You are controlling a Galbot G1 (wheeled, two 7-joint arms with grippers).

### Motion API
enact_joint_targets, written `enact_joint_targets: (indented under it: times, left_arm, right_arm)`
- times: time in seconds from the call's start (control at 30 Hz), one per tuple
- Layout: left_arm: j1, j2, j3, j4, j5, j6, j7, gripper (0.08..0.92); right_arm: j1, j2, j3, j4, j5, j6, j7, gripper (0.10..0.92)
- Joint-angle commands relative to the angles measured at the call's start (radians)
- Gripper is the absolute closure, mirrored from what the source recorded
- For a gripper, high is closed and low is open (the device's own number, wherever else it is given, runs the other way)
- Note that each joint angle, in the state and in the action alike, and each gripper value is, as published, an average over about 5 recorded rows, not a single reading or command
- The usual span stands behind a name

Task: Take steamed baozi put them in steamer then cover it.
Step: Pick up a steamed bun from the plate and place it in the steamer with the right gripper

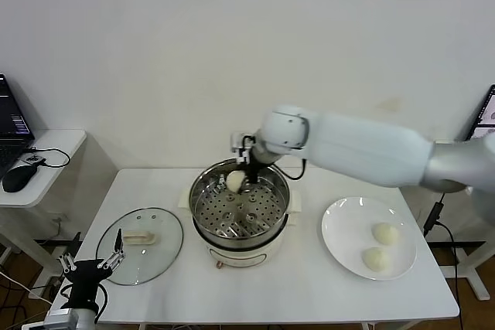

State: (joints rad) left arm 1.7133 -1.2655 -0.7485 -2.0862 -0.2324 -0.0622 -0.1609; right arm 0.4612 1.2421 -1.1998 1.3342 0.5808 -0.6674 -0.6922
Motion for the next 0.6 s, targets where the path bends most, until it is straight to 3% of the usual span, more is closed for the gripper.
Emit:
enact_joint_targets:
  times: [0.03,0.43,0.6]
  left_arm:
    - [0.0,0.001,-0.001,0.0,0.001,-0.001,0.0,0.177]
    - [0.0,0.004,-0.004,0.004,-0.003,-0.005,-0.001,0.177]
    - [-0.002,0.002,-0.001,0.002,-0.002,-0.005,-0.001,0.177]
  right_arm:
    - [-0.063,0.147,-0.008,-0.117,0.026,-0.027,0.036,0.414]
    - [-0.095,0.166,-0.012,-0.148,-0.006,-0.04,0.039,0.399]
    - [-0.091,0.146,-0.009,-0.138,-0.01,-0.035,0.035,0.283]
